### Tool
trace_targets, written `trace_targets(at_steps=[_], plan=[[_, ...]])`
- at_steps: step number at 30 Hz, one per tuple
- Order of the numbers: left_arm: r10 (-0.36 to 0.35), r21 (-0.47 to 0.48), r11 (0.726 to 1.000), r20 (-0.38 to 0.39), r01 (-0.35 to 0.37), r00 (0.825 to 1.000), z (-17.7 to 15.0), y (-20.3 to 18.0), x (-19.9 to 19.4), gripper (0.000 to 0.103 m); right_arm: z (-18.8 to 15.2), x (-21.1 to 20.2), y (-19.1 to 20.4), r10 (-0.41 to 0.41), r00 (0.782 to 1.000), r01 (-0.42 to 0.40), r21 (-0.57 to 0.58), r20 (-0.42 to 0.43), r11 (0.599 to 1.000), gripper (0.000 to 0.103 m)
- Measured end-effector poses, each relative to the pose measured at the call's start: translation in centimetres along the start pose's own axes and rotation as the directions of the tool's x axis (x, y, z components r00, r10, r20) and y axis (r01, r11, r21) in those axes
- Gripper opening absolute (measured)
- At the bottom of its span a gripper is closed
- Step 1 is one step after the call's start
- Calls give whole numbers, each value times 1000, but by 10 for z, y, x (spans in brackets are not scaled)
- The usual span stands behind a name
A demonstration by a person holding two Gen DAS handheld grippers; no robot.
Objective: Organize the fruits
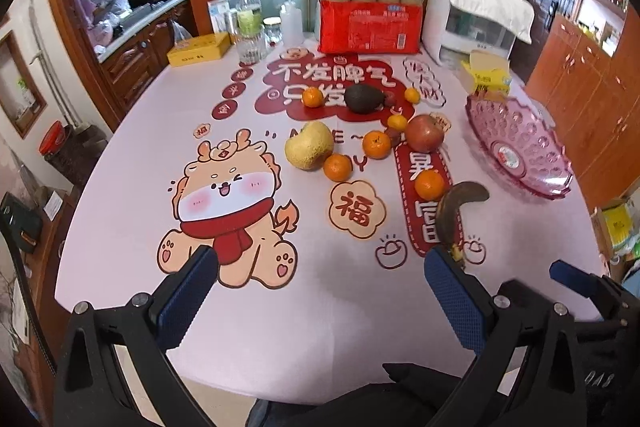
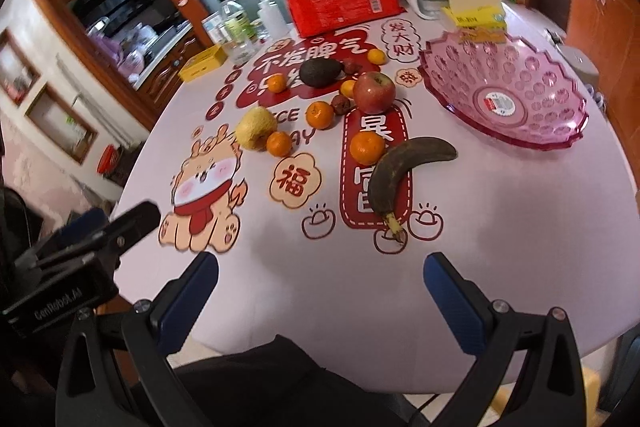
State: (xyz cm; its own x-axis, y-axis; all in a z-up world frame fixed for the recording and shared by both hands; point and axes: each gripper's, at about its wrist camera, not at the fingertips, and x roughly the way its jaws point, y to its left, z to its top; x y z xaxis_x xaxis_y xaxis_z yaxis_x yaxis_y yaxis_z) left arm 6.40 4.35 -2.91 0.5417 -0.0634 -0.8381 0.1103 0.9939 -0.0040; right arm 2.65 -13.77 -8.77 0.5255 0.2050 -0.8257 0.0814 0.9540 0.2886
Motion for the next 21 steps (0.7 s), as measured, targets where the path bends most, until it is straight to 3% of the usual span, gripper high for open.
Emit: trace_targets(at_steps=[6, 13, 21], plan=[[-4, 77, 997, -70, 10, 998, 28, 13, 30, 102, 17, 31, -10, -21, 999, 28, 149, -47, 989, 103], [3, 124, 992, -153, 17, 988, 71, 26, 66, 102, 39, 63, -27, -50, 994, 79, 311, -99, 947, 101], [19, 140, 990, -209, 11, 978, 119, 33, 113, 102, 63, 94, -43, -167, 980, 191, 303, -104, 934, 94]])
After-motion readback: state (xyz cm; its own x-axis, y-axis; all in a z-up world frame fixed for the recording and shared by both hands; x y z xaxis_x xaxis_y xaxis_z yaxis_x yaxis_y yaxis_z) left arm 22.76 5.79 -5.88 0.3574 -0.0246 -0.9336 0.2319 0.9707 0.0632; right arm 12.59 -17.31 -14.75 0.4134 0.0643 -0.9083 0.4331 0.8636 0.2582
